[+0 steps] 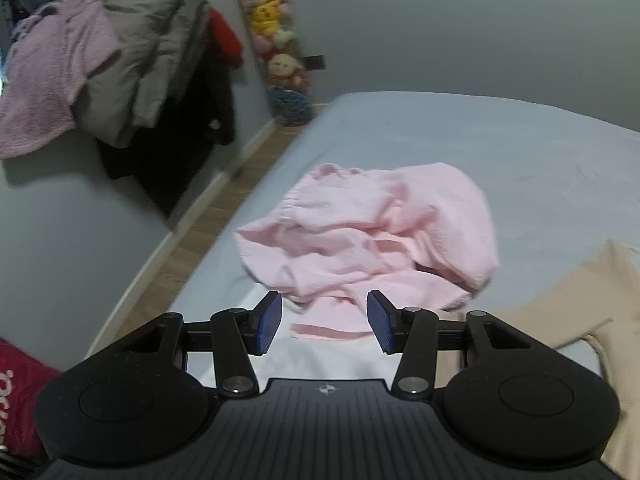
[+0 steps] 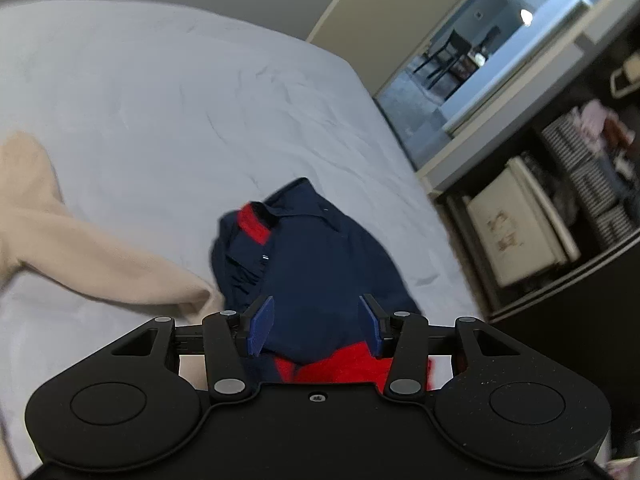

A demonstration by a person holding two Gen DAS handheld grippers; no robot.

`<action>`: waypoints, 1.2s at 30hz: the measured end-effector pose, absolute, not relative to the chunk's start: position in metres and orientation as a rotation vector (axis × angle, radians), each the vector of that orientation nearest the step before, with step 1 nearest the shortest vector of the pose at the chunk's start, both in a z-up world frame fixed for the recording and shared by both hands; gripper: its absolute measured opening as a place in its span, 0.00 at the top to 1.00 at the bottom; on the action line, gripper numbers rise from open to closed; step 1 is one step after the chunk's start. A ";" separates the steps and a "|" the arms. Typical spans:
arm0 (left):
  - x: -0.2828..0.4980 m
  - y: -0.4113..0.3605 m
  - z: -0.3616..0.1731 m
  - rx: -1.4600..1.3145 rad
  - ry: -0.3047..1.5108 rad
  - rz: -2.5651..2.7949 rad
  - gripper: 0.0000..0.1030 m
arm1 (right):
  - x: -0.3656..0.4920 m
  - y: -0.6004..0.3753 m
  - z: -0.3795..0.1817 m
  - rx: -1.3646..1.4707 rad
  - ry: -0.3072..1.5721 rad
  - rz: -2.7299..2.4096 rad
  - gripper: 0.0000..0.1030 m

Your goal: Fold clothes

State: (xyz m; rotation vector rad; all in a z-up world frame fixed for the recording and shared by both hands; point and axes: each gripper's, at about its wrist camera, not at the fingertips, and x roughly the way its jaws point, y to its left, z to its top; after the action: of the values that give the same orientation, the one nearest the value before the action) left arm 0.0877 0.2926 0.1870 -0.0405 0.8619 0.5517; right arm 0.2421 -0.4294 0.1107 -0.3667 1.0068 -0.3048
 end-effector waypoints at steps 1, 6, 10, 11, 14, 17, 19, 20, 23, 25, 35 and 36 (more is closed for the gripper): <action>0.092 0.284 0.185 -0.035 0.861 0.526 0.56 | 0.241 -0.429 0.113 -0.336 1.001 -0.283 0.57; 0.118 0.240 0.178 -0.007 0.854 0.397 0.56 | 0.242 -0.411 0.112 -0.269 0.986 -0.179 0.57; 0.142 0.209 0.170 0.001 0.842 0.300 0.56 | 0.253 -0.385 0.106 -0.235 0.972 -0.077 0.57; 0.149 0.202 0.168 -0.001 0.838 0.276 0.56 | 0.257 -0.378 0.103 -0.236 0.969 -0.055 0.57; 0.181 0.170 0.156 -0.003 0.830 0.175 0.56 | 0.273 -0.354 0.094 -0.232 0.968 0.016 0.57; 0.209 0.143 0.144 0.014 0.834 0.103 0.56 | 0.290 -0.331 0.083 -0.234 0.970 0.077 0.57; 0.231 0.124 0.132 0.026 0.846 0.058 0.56 | 0.305 -0.312 0.073 -0.251 0.972 0.110 0.57; 0.244 0.112 0.126 0.034 0.854 0.032 0.56 | 0.311 -0.305 0.068 -0.257 0.969 0.121 0.57; 0.277 0.087 0.108 0.062 0.876 -0.006 0.56 | 0.331 -0.283 0.055 -0.248 0.958 0.164 0.57; 0.295 0.074 0.095 0.075 0.892 -0.021 0.56 | 0.343 -0.271 0.047 -0.233 0.963 0.190 0.57; 0.376 0.020 0.016 0.244 1.023 0.015 0.56 | 0.401 -0.224 0.007 -0.237 0.984 0.289 0.57; 0.380 0.021 0.014 0.246 1.025 0.017 0.56 | 0.403 -0.221 0.005 -0.239 0.983 0.295 0.57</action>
State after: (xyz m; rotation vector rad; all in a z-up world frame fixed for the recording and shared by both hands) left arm 0.3796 0.0208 0.0136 0.2458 1.0255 0.0166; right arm 0.4031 -0.2213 0.0048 -0.2387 0.9829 0.2948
